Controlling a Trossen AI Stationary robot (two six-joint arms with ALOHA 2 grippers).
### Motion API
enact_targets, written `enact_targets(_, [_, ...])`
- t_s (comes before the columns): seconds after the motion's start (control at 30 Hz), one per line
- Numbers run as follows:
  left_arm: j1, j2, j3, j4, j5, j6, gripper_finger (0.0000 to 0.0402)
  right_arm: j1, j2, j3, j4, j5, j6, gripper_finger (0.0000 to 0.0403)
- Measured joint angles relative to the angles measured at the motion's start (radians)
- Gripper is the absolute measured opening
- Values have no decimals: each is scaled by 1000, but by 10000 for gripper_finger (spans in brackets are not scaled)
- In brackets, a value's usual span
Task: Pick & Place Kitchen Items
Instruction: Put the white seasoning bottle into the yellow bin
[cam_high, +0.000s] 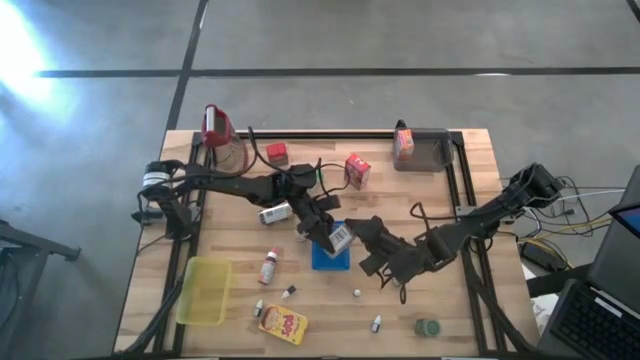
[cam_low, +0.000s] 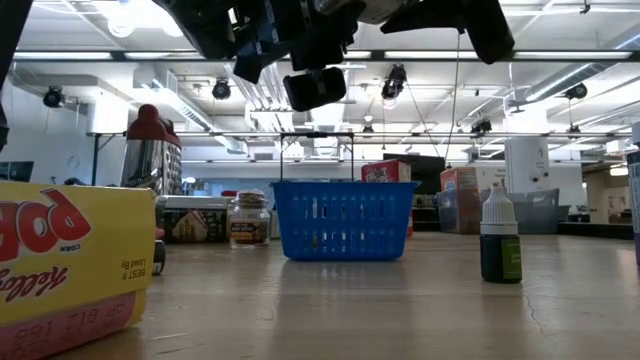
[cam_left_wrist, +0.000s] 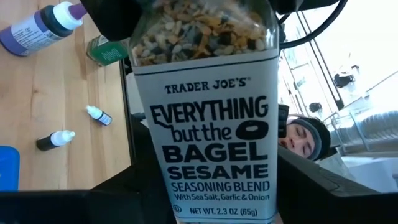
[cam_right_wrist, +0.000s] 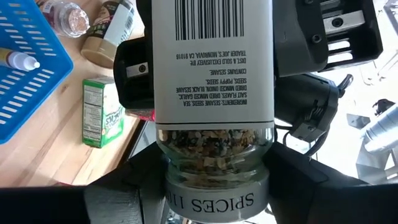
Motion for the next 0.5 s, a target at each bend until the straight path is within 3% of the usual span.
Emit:
enact_targets(0.13, [0,0,-1,-3,4,9,225,0,0,0,-2,3,6,216])
enact_targets(0.27, [-4,0,-2,-1,40,34,222,-1,-2,0,-11,72,49,242])
enact_targets(0.5, [-10,0,-2,0,49,137,222,1,-14,0,-137,83,340,275])
